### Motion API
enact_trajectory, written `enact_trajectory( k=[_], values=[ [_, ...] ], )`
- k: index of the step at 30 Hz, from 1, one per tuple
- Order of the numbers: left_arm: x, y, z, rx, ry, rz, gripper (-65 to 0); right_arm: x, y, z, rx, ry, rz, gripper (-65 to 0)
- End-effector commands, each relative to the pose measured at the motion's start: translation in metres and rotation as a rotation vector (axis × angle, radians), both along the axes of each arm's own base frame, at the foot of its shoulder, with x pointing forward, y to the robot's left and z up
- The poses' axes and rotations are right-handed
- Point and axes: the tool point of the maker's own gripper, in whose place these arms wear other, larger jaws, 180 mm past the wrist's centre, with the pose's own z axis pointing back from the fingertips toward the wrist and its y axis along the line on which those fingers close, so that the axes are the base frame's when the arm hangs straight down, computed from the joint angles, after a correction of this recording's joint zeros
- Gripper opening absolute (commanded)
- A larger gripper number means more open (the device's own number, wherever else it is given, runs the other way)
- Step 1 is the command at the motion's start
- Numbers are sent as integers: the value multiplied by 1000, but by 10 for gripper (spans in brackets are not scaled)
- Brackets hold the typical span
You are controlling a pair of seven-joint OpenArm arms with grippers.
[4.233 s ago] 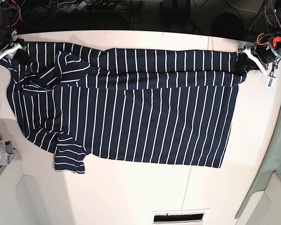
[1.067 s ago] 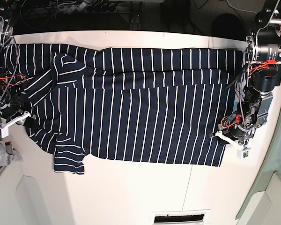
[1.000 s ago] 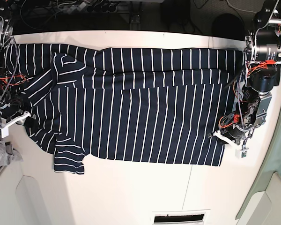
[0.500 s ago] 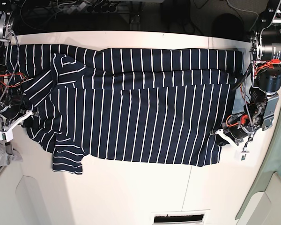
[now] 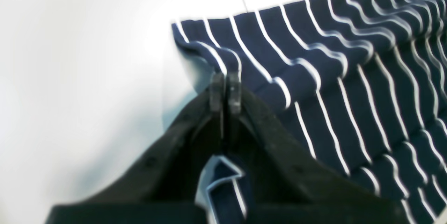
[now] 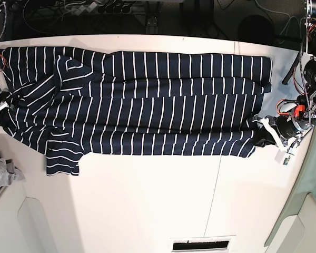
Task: Layout the t-shirt on the table in an organized manner, then fold the t-shirt properly
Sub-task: 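Fold the grasped edge over onto the folded strip with both grippers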
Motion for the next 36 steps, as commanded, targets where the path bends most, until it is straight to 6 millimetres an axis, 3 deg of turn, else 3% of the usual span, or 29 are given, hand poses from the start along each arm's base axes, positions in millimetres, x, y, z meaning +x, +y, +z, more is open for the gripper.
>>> enact_trajectory(
  k=[1,6,7,10,12,19,23,28,31,36],
  values=[
    [7,8,17,17,-49,1,-650,4,-16,20,-28,-55,-16,-650],
    [-10,5,1,39,-9,-20,-650,-20,-25,6,-10,-16,-68,-650],
    [-11,4,0,36,-8,-20,-650,-22,-26,3,-10,-9,-78,-617],
    [-10,0,-2,27,-10,-21,-650,-24,-29,0,-7,-2,-91,-319],
    [-10,-2,-2,23,-10,-21,-650,-21,-29,5,-10,-18,-90,-243],
    [-11,-1,-3,32,-7,-23,-650,24,-26,54,48,-198,-119,-243],
    [-11,-1,-3,32,-7,-23,-650,52,-6,61,52,-232,-91,-243],
    [-10,-1,-2,31,-9,-23,-650,86,45,39,23,-165,31,-245],
    [-11,-2,-3,30,-7,-31,-650,101,68,15,-2,-104,68,-245],
    [-17,-2,-8,29,8,-31,-650,97,109,-34,17,27,137,-245]
  ],
)
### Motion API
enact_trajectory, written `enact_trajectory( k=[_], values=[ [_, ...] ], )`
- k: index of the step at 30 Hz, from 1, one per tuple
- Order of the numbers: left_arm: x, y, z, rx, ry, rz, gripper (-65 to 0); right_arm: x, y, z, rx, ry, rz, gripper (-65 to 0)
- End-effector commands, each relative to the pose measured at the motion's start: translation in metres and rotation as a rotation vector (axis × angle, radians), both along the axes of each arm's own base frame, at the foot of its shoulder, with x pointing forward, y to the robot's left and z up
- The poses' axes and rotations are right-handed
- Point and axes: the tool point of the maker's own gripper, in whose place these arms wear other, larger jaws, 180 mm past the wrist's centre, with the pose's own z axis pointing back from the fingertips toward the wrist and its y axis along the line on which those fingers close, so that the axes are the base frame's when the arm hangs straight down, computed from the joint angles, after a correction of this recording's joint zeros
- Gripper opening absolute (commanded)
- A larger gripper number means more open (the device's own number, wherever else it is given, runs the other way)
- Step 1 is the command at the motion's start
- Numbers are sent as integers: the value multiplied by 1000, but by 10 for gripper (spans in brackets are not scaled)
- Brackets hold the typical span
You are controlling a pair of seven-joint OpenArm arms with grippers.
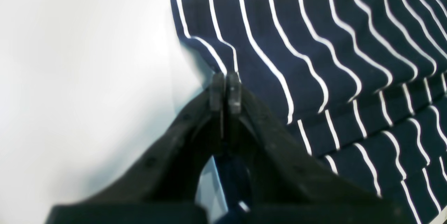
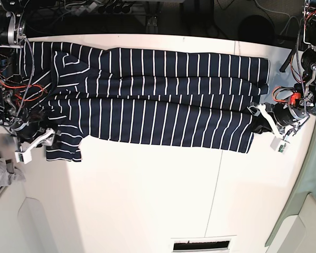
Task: Layout the t-shirt on the table in an organized manner, then fold the t-shirt properly
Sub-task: 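Fold the grasped edge over onto the folded strip with both grippers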
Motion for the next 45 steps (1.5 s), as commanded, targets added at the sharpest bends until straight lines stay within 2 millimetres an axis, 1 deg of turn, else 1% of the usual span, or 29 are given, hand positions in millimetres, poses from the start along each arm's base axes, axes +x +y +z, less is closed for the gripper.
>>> enact_trajectory(
  k=[1,2,3,4,6,7,9,10,13,14,16,19,22,25,28,32,35,38,40,45],
  values=[
    [11,4,15,0,-49,-1,-650,12,6,10,7,-24,15,-246],
    [11,4,15,0,-49,-1,-650,9,15,4,5,-10,35,-254],
    [11,5,16,0,-50,-1,-650,7,23,0,1,1,55,-276],
    [11,4,16,-1,-51,0,-650,6,30,-4,-5,8,71,-308],
    [11,4,16,-4,-51,0,-650,5,37,-6,-15,13,89,-387],
    [11,4,16,-4,-50,0,-650,6,37,-5,-18,2,92,-441],
    [10,5,15,0,-45,0,-650,13,37,4,-19,-40,91,-595],
    [10,5,15,-1,-45,-1,-650,16,38,11,-15,-58,104,-650],
    [8,2,16,-3,-42,-29,-650,25,42,36,8,-128,161,-650],
    [7,1,16,-4,-40,-48,-650,29,40,45,6,-147,157,-650],
    [5,1,19,-7,-39,-75,-650,32,30,60,-2,-156,134,-650],
    [5,1,30,-35,-42,-93,-650,24,11,85,24,-163,75,-650],
    [7,3,43,-32,-47,-109,-650,8,-10,116,71,-235,21,-650],
    [3,1,52,-20,-31,-137,-650,-16,-27,141,72,-291,-1,-650],
    [-8,-2,52,-12,-5,-163,-650,-45,-31,155,77,-295,12,-650],
    [-22,-3,49,5,10,-187,-650,-76,-27,174,59,-328,34,-650],
    [-29,0,50,5,9,-176,-650,-94,-24,180,19,-329,53,-650],
    [-37,8,47,7,19,-154,-650,-112,-17,176,0,-301,79,-650],
    [-43,11,44,7,34,-145,-650,-124,-12,169,4,-275,88,-650],
    [-60,11,30,4,78,-143,-650,-151,-4,142,41,-193,71,-650]
  ],
)
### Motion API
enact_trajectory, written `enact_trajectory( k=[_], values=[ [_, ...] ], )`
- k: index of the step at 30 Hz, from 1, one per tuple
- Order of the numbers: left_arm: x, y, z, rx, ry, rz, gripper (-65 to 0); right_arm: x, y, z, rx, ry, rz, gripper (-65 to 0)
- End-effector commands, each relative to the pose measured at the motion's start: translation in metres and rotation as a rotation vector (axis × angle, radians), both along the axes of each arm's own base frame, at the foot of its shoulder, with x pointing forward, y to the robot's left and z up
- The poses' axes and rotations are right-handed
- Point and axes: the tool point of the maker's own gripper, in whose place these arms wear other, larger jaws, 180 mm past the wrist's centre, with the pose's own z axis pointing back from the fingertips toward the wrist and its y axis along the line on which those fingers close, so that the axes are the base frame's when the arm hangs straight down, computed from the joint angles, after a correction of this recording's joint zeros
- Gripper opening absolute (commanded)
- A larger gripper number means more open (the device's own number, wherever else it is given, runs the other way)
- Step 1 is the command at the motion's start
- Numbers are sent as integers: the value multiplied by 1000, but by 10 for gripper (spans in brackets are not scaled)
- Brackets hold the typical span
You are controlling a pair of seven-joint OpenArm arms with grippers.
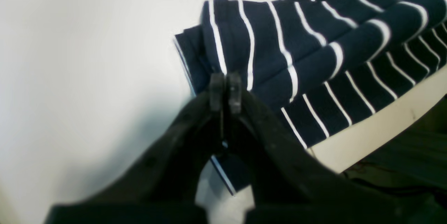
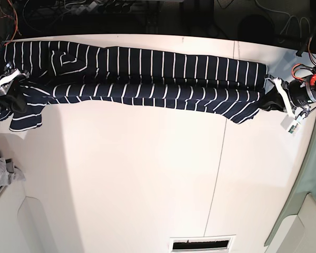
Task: Layout the t-shirt on the table in an organized manner, then fold the t-shirt properly
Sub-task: 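Fold the grasped edge over onto the folded strip with both grippers, then release the fabric and regrasp the strip ends with both grippers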
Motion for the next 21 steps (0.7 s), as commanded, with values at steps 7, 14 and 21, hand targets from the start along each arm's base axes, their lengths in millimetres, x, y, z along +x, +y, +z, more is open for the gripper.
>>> enact_trajectory(
  k=[7,14,21],
  values=[
    [-10,6,-1,11,10,3,-650,-29,9,-20,38,54,-34,-650],
    [-11,8,-3,29,15,0,-575,-63,16,-68,149,183,-130,-650],
    [-2,12,3,17,-32,45,-469,-65,17,-76,187,186,-168,-509]
  ],
)
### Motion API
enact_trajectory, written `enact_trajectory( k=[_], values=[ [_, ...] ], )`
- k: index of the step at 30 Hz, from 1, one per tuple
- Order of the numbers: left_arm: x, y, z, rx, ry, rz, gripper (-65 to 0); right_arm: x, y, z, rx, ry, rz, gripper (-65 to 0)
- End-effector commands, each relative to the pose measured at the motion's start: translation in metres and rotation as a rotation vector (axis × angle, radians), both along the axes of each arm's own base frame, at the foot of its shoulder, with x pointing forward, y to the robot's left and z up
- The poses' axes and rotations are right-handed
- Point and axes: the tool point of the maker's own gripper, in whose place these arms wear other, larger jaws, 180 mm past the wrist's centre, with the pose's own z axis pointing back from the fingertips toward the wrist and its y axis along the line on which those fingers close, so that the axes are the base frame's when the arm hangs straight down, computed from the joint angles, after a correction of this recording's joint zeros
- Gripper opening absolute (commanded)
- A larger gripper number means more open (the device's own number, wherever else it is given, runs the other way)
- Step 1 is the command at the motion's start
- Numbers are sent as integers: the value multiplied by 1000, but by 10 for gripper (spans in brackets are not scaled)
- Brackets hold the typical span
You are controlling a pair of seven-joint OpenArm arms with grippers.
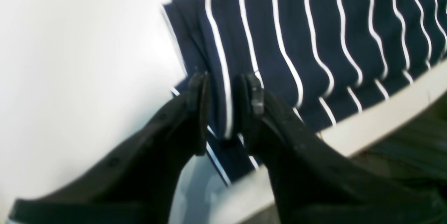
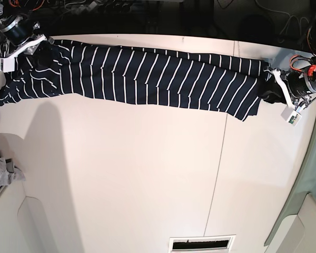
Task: Layout the t-shirt on the table in an organized manner, then fold the t-shirt properly
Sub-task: 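Release the fabric and regrasp the strip ends with both grippers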
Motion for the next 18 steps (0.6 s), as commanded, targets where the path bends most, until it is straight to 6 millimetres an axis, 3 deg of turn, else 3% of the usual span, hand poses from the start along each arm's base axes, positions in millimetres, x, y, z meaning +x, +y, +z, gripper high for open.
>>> enact_trajectory(
  k=[1,3,9,12,15,17,18],
  values=[
    [12,6,15,-3,-55,5,-469,10,-7,15,-12,-61,-6,-454],
    [16,10,21,-15,-74,25,-469,16,-12,27,-33,-93,-10,-406],
    [28,34,55,-79,-156,93,-469,29,-24,74,-124,-192,3,-406],
    [25,41,68,-128,-160,110,-469,29,-37,84,-165,-209,-17,-409],
    [17,44,68,-159,-153,130,-454,25,-50,75,-216,-173,-33,-530],
    [8,42,61,-167,-128,135,-348,23,-58,68,-235,-165,-47,-650],
    [4,40,57,-177,-118,139,-292,21,-62,63,-245,-153,-55,-650]
  ],
)
